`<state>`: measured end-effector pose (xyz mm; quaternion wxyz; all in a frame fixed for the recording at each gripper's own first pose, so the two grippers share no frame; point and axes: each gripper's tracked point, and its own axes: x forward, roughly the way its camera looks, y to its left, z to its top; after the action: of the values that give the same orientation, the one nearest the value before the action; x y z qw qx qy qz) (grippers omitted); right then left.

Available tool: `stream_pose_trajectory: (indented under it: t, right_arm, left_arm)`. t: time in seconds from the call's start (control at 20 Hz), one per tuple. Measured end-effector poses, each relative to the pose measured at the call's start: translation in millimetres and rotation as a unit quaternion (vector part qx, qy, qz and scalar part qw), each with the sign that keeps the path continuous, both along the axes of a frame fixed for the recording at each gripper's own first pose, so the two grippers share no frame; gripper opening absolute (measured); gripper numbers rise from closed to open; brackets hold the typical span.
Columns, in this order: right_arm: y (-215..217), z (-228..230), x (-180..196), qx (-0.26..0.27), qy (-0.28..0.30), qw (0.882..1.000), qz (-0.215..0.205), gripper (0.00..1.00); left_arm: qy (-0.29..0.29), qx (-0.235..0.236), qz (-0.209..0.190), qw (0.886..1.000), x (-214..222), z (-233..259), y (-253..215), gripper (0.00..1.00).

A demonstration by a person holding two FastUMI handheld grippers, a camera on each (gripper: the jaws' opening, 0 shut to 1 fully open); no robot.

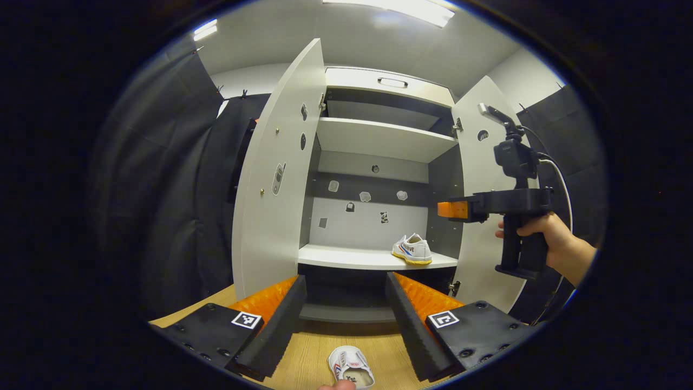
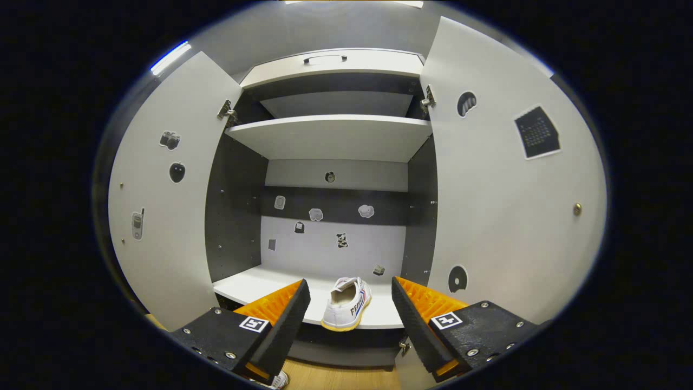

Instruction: Grab one shoe with the right hand and put it into the shoe cabinet, grab the other shoe with the left hand and put it into the shoe cabinet; then close the right door with the right hand and the left door with the left hand.

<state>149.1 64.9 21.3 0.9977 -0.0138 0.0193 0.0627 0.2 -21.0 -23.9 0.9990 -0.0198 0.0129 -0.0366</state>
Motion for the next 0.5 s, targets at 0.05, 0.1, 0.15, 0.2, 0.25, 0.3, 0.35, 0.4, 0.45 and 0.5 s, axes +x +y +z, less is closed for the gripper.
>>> stream_pose_trajectory:
  t: [0.05,0.1,0.15,0.2,0.25,0.3,0.35,0.4,0.45,0.5]
  right_arm:
    - [-2,-7,-14,0.010,-0.004,1.000,-0.002,0.93]
    - [-3,-14,-26,0.017,-0.012,1.000,-0.004,0.93]
    - [-7,-23,-37,0.019,-0.013,1.000,-0.007,0.97]
    - [-10,-33,-48,0.019,-0.011,1.000,-0.008,0.93]
    - [-12,-44,-61,0.020,-0.010,1.000,-0.009,0.93]
    - [-15,-51,-71,0.022,-0.014,1.000,-0.011,0.93]
    - [-16,-56,-81,0.025,-0.020,0.999,-0.013,0.93]
    - [-19,-64,-91,0.027,-0.021,0.999,-0.013,0.93]
    - [-21,-70,-100,0.025,-0.024,0.999,-0.015,0.93]
    - [-26,-75,-105,0.018,-0.026,0.999,-0.019,0.93]
  left_arm:
    - [0.002,0.004,0.002,1.000,0,-2,2,0.96]
    - [0.005,0.007,0.004,1.000,-1,-5,3,0.99]
    - [0.009,0.009,0.006,1.000,-3,-8,3,0.96]
    - [0.012,0.010,0.007,1.000,-5,-10,4,0.96]
    - [0.015,0.009,0.007,1.000,-7,-13,3,0.96]
    - [0.019,0.008,0.007,1.000,-9,-17,3,0.96]
    - [0.026,0.010,0.008,1.000,-10,-22,2,0.96]
    - [0.034,0.013,0.009,0.999,-11,-30,3,0.96]
    - [0.042,0.016,0.010,0.999,-11,-37,3,0.96]
    - [0.052,0.019,0.010,0.998,-11,-46,3,0.96]
